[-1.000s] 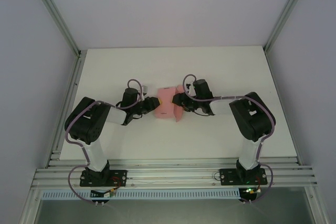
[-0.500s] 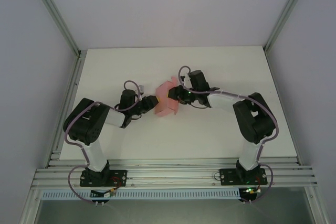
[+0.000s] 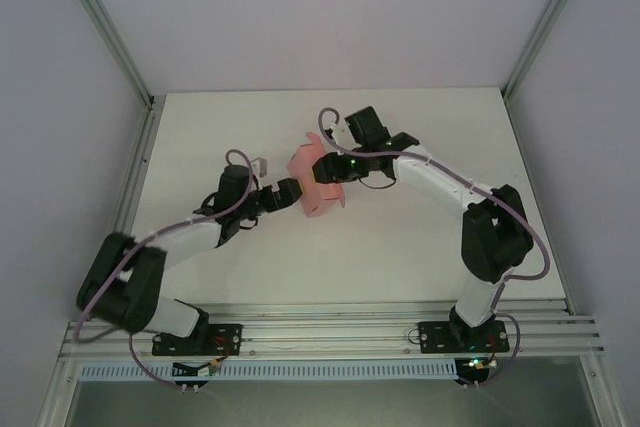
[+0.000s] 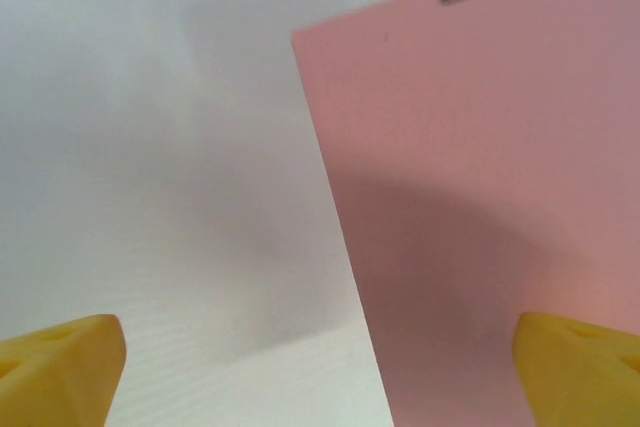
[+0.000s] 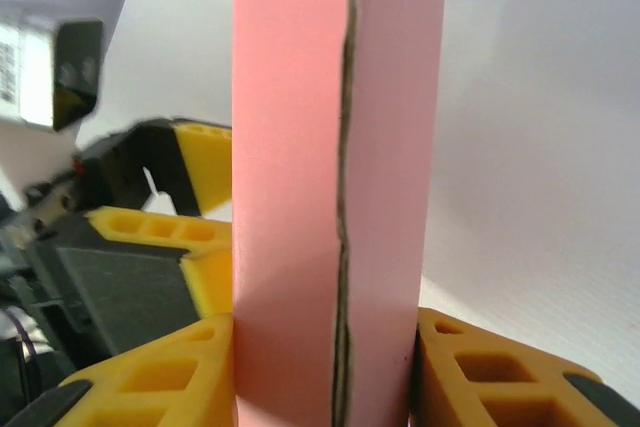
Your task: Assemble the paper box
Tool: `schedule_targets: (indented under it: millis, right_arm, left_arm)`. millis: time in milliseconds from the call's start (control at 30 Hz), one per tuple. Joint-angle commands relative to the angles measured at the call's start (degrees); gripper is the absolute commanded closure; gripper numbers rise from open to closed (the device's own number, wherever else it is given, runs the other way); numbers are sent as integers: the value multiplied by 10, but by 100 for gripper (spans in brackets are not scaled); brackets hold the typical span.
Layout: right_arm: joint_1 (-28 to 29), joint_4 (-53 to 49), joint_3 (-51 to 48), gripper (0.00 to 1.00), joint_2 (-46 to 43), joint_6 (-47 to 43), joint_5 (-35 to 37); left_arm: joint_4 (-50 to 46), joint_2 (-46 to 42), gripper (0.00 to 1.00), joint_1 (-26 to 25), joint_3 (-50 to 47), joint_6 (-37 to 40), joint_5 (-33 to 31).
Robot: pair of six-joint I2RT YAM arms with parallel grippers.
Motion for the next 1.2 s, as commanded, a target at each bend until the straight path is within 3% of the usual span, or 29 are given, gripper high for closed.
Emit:
schedule_targets:
  millis: [0,167,267,333,433,533,700,833,933,1167]
  right_arm:
    - [8,-131,57,64,41,-155,1]
    - [39,-179,115,62,52,-343,92]
    - [41,-216,158,61,70,-392,77]
    - [44,-242,160,55,74,-460,39]
    - [60,-260,131,56,73,-578,49]
    - [67,-269,127,57,85,-636,84]
    - [67,-285,146,56,109,-668,119]
    - [68,-288,143,55,118,-683,121]
    - [67,-286,140,54,120,-686,104]
    - [63,-296,148,54,137,-689,103]
  left_arm:
    - [-191,-74,0,2,29,77,-120]
    - [-246,-151,0,46,41,50,-158]
    - [-258,-169,0,62,41,38,-147]
    - [-254,-172,0,70,33,37,-126]
    - [-213,-172,0,86,9,74,-30]
    - [-110,-166,0,93,-33,146,149]
    - [13,-126,0,93,-55,159,234]
    - [15,-90,0,94,-43,279,309]
    - [50,-48,0,93,-33,286,292]
    - [20,69,20,93,51,276,381]
